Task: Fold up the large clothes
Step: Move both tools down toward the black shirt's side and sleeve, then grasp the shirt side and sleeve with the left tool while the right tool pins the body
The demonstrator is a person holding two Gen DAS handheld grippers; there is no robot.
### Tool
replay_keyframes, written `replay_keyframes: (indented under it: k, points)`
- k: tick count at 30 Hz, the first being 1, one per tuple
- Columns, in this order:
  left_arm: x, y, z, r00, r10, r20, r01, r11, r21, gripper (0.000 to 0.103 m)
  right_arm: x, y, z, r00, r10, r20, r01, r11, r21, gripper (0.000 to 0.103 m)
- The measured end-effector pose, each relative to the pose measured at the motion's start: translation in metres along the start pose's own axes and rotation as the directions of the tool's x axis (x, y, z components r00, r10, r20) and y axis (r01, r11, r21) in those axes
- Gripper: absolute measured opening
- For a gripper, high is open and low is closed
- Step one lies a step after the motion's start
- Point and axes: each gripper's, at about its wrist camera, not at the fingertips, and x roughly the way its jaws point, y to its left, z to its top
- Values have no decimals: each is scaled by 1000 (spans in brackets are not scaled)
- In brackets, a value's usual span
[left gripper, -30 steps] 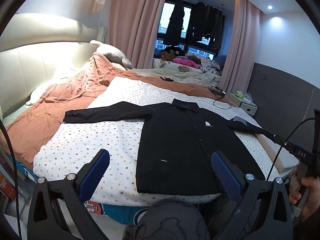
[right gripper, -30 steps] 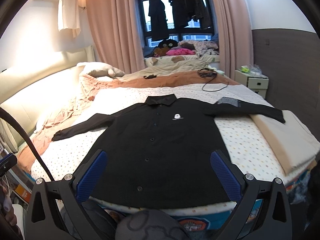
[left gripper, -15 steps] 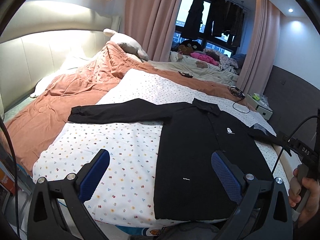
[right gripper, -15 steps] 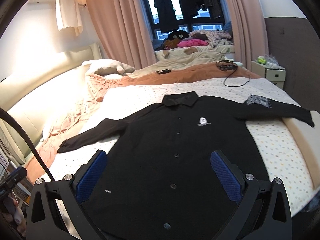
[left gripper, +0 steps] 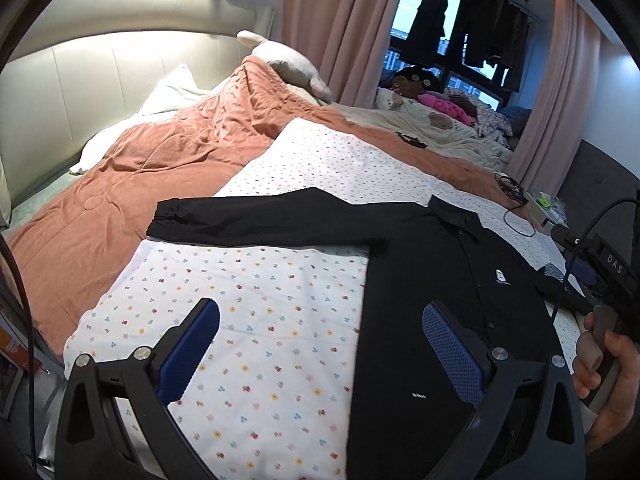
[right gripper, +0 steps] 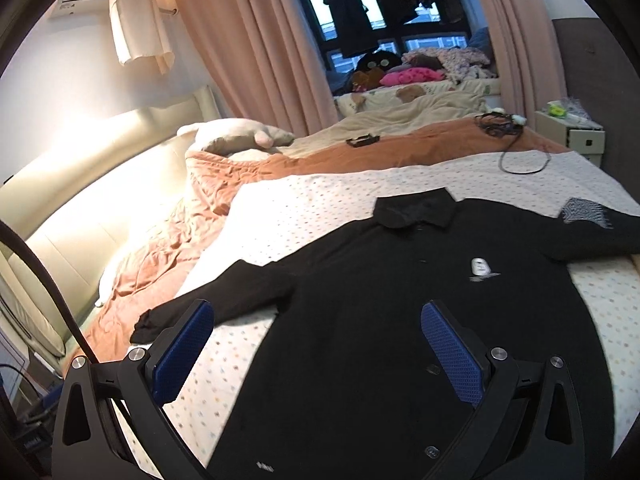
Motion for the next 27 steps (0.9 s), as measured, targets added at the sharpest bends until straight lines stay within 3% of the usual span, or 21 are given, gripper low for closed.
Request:
replay_keyframes:
  k: [5, 14, 21, 27]
  points:
    - [26, 20, 15, 1000, 29, -11, -29, 999, -26, 103, 37, -6, 18, 998, 47, -33, -46, 998, 37, 103]
    - [74, 59, 38, 993, 120, -23, -121, 989, -82, 103, 102, -8, 47, 995, 36, -96, -37, 999, -9, 103]
    - [115, 93, 55, 991, 123, -57, -130, 978, -165, 103, 148, -14, 67, 986, 43, -162, -41, 999, 18, 103]
    - [157, 136, 62, 989, 107, -106, -135, 939, -317, 86, 179, -18, 78, 978, 61, -201, -55, 998, 35, 103]
